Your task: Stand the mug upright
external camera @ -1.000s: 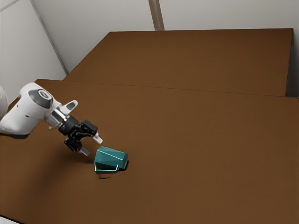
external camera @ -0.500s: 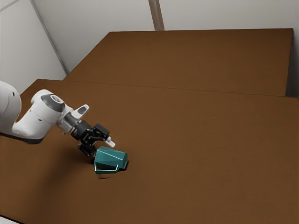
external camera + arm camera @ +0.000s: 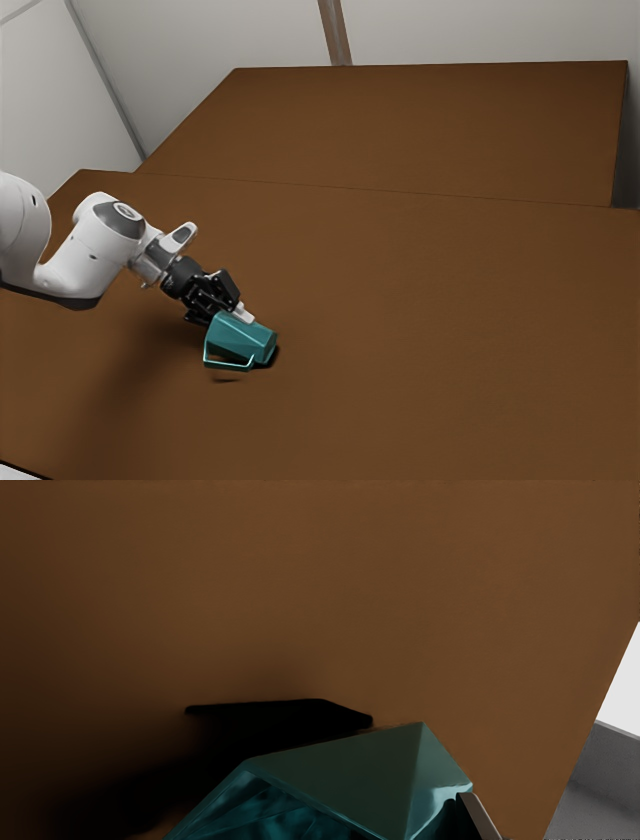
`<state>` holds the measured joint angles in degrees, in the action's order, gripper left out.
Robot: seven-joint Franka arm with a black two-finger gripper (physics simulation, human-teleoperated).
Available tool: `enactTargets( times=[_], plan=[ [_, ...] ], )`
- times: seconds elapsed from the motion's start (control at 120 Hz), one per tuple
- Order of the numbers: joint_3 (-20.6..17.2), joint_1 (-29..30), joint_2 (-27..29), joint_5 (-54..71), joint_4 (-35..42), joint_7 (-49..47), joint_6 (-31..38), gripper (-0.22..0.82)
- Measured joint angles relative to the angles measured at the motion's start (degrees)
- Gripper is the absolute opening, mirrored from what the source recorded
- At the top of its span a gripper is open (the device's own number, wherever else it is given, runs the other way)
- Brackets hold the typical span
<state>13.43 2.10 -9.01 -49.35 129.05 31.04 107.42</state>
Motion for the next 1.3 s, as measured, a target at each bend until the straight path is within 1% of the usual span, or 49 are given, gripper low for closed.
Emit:
enactTargets(
  times=[0.192, 0.308, 0.567, 0.817, 0.875, 0.992, 1.058, 1.15, 1.3],
  plan=[
    [0.0, -1.2, 0.7, -0.9, 0.0, 0.3, 0.1, -0.1],
    [0.0, -2.4, 1.7, -1.2, 0.0, 0.4, 0.1, -0.15],
    [0.0, -3.9, 3.8, -0.7, -0.4, 0.0, 0.2, -0.17],
    [0.0, -3.9, 3.8, 6.1, -4.6, -0.7, 1.0, -0.18],
    [0.0, -5.5, 3.9, 7.7, -5.3, -1.0, 1.9, -0.18],
    [0.0, -11.7, 4.1, 12.9, -6.3, -2.0, 5.5, -0.18],
    [0.0, -14.2, 4.2, 15.9, -6.4, -2.7, 7.9, -0.18],
    [0.0, -16.5, 4.1, 20.9, -7.5, -3.4, 11.2, -0.18],
    [0.0, -18.6, 3.5, 29.6, -10.4, -4.5, 14.8, -0.18]
  ],
)
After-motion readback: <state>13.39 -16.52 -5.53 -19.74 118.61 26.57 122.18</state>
